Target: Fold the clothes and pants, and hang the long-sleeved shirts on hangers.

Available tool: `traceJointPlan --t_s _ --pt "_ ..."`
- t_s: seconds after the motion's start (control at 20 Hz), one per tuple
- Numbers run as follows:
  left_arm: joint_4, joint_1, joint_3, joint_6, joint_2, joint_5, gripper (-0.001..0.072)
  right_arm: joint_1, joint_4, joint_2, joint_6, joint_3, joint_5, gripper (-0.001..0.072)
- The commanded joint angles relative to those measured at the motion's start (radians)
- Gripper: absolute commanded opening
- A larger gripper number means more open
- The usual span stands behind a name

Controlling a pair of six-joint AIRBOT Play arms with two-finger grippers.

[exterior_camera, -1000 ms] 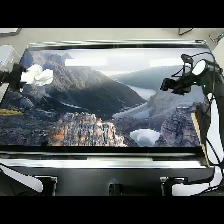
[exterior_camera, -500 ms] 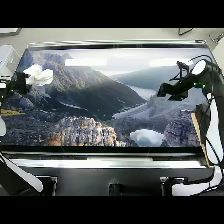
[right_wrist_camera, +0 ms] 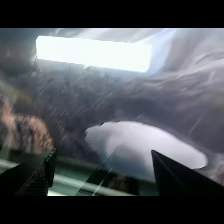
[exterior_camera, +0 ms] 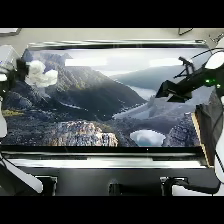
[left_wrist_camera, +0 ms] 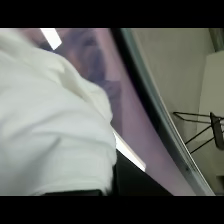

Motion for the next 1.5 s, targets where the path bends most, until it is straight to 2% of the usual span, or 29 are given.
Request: traceJointPlan --t_s 0.0,0.1,0.2,0.45,0.55,0.65,0.75,0.95,1.0,1.05,1.1,1.2,1.25,1.35,1.45 --pt "-0.006 -0.078 0.002 0.375 0.252 -0.081 0.0022 0.0 -0.159 0.113 -0.021 0.001 -0.159 0.0702" --pt "0.049 -0.146 0.001 0.406 0.418 -0.189 0.0022 0.0 -0.184 0.174 -0.021 0.001 -0.248 0.0701" --pt "0.158 -0.253 0.001 0.373 0.562 -0.293 0.0022 0.0 -0.185 0.231 -0.021 0.001 -0.309 0.07" --pt "0.527 -0.631 -0.04 0.062 0.759 -0.458 0.0022 0.0 -0.278 0.362 -0.022 0.001 -0.349 0.07" --pt "0.616 -0.791 -0.044 -0.033 0.751 -0.514 0.0023 0.0 -0.334 0.406 -0.047 0.001 -0.349 0.07" --pt "0.629 -0.934 -0.09 -0.05 0.715 -0.523 0.0023 0.0 -0.391 0.435 -0.066 0.001 -0.348 0.0701" --pt "0.629 -1.069 -0.168 -0.108 0.644 -0.503 0.0024 0.0 -0.473 0.45 -0.065 0.001 -0.348 0.0701" --pt "0.618 -1.315 -0.285 -0.306 0.401 -0.411 0.0026 0.0 -0.58 0.447 -0.005 0.001 -0.354 0.07" --pt "0.584 -1.356 -0.283 -0.341 0.338 -0.398 0.0091 0.0 -0.583 0.444 -0.005 0.001 -0.348 0.07" --pt "0.509 -1.381 -0.28 -0.343 0.285 -0.389 0.0445 0.0 -0.582 0.439 -0.005 0.001 -0.335 0.07" --pt "0.436 -1.383 -0.273 -0.34 0.255 -0.397 0.0698 0.0 -0.582 0.433 0.0 0.001 -0.316 0.07" --pt "0.396 -1.308 -0.259 -0.312 0.259 -0.447 0.0711 0.0 -0.571 0.415 0.039 0.0 -0.245 0.0699" --pt "0.395 -1.238 -0.246 -0.284 0.277 -0.489 0.071 0.0 -0.547 0.397 0.061 -0.001 -0.158 0.0697" --pt "0.395 -1.047 -0.224 -0.249 0.322 -0.577 0.071 0.0 -0.471 0.364 0.056 -0.045 -0.031 0.0697" --pt "0.398 -0.833 -0.223 -0.249 0.361 -0.674 0.071 0.0 -0.365 0.36 0.049 -0.182 0.008 0.0697"
